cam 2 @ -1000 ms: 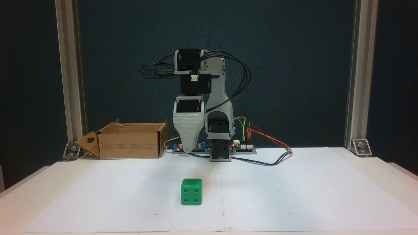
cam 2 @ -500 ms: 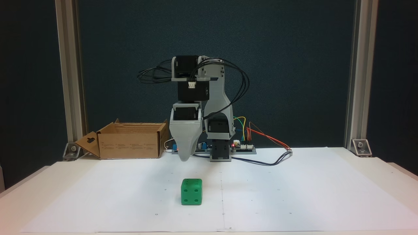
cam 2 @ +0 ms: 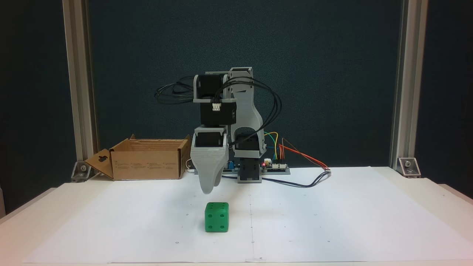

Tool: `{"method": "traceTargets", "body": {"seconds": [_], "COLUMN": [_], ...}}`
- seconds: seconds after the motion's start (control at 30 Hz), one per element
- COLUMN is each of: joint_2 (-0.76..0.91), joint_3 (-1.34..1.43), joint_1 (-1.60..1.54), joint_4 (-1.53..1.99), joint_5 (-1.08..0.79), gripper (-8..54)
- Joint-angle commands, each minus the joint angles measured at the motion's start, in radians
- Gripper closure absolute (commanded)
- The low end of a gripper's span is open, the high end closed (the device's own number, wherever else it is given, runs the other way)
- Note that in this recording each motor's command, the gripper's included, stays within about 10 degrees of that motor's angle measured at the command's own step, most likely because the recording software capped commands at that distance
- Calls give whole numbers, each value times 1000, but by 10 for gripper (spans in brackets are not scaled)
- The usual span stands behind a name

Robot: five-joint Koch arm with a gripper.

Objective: Grasp a green dice and put it in the bin.

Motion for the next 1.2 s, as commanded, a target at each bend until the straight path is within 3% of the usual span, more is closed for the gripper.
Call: {"method": "traceTargets", "body": {"seconds": [0.0, 1.17], "joint_2": [11, -74], "joint_3": [-9, 101], "joint_1": [0, -5], "joint_4": [-25, -153], "joint_5": [35, 35], "gripper": [16, 18]}}
